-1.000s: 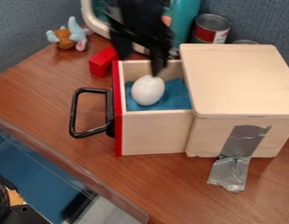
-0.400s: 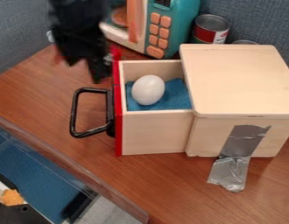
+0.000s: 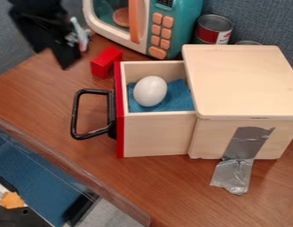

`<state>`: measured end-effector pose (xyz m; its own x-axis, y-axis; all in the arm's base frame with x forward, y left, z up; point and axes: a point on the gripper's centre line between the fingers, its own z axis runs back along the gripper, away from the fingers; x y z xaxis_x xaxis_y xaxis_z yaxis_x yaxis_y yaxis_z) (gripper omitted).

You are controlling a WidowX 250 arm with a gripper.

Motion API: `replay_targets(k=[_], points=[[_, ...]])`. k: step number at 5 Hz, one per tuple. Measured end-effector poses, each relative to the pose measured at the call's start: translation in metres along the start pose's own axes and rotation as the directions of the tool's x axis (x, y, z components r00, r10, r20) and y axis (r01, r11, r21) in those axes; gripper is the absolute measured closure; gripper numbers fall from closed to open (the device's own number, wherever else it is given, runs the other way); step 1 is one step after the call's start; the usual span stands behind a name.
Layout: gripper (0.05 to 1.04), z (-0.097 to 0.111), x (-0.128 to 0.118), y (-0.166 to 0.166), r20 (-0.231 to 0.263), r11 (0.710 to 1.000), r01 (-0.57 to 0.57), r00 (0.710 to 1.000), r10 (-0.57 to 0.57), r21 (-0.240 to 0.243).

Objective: Pick the egg from the left side of the table and put it in the drawer

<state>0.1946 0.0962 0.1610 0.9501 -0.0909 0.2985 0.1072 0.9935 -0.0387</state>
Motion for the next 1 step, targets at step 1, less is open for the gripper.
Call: replay_targets(k=[1], points=[[0.083, 0.0011, -0.0012, 0.0052, -0.112, 0.994, 0.05, 0.993, -0.04, 0.095]])
